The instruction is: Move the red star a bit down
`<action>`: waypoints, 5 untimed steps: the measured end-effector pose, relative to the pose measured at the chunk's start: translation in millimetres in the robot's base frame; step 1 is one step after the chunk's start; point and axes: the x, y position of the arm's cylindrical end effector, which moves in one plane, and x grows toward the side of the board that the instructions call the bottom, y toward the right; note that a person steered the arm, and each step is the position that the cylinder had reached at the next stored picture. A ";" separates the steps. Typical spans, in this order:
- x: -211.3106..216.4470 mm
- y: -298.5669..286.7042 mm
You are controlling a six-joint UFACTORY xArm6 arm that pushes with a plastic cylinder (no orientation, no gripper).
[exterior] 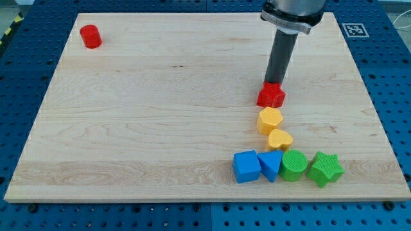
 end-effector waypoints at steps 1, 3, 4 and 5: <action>4.2 -1.1; 8.6 -1.8; 11.6 -1.8; 12.9 -1.9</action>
